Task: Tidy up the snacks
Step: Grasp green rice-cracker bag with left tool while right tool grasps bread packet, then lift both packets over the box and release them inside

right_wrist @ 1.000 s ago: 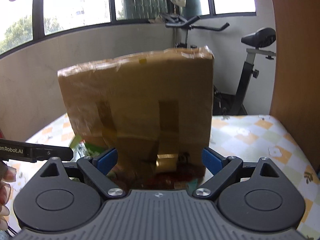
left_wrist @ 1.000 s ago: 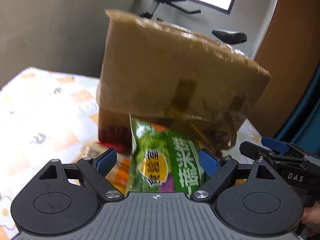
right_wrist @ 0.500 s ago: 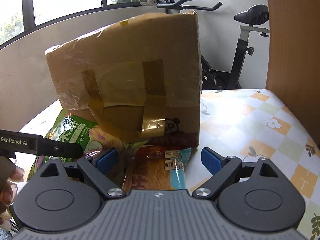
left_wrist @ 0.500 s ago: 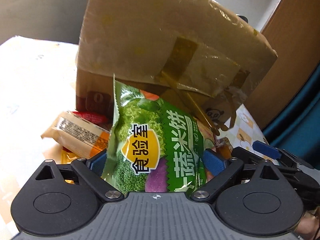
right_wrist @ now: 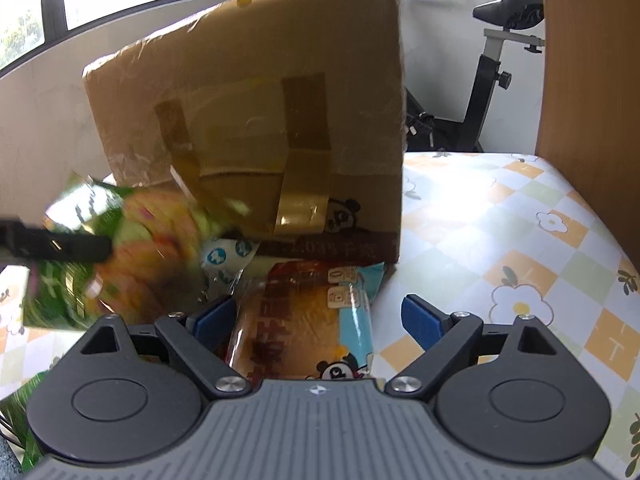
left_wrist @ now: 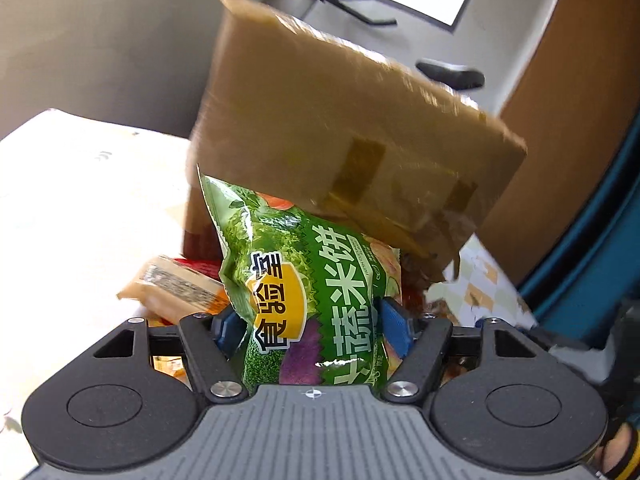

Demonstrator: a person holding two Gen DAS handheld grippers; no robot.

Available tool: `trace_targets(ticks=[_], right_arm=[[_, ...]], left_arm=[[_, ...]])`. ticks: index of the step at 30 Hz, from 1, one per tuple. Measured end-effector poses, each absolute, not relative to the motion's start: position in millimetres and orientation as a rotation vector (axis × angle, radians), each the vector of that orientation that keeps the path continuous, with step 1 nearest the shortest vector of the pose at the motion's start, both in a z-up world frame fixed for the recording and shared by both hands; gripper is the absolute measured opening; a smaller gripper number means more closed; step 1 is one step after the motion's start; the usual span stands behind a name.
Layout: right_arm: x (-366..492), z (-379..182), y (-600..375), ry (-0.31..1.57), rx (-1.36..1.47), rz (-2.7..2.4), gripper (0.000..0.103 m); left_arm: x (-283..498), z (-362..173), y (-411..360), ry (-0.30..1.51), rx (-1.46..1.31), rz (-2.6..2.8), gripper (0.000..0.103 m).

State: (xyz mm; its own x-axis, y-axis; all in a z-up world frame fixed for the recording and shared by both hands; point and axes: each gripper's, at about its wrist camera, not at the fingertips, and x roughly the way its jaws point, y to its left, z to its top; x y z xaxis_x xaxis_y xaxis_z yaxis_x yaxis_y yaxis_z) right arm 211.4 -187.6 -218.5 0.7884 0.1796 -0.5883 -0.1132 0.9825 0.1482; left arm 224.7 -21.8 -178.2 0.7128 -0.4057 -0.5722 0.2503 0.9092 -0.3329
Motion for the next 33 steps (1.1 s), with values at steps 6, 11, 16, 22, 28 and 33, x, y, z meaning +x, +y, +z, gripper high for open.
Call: trace_targets(ticks=[6, 11, 16, 22, 28, 33], right_arm=[[219.0, -229.6, -177.7, 0.674, 0.08, 0.171, 0.088], [221.5, -239.7, -172.0, 0.692, 0.058, 0.164, 0.081], [220.3, -238.4, -174.6, 0.688, 0.075, 0.177, 0.075], [215.5, -227.8, -192.0, 0.661, 0.151, 0.138, 0.074], [212.5, -217.5, -217.5, 0.636, 0.219, 0.02, 0.074], [202.5, -205.2, -231.3, 0.569, 0.248, -0.038, 0.074]], left_arm=[[207.3, -168.5, -2.6, 0.642, -0.246, -0.289, 0.072], [197.7, -164.9, 7.8, 0.617, -0.26, -0.258, 0.072], [197.5, -163.3, 10.4, 0.608, -0.263, -0.232, 0.072], [191.4, -156.1, 14.6, 0.576, -0.264, -0.175, 0.072], [185.8, -143.8, 24.5, 0.53, -0.25, -0.094, 0.072], [180.8, -127.0, 30.7, 0.47, -0.226, -0.034, 0.072]])
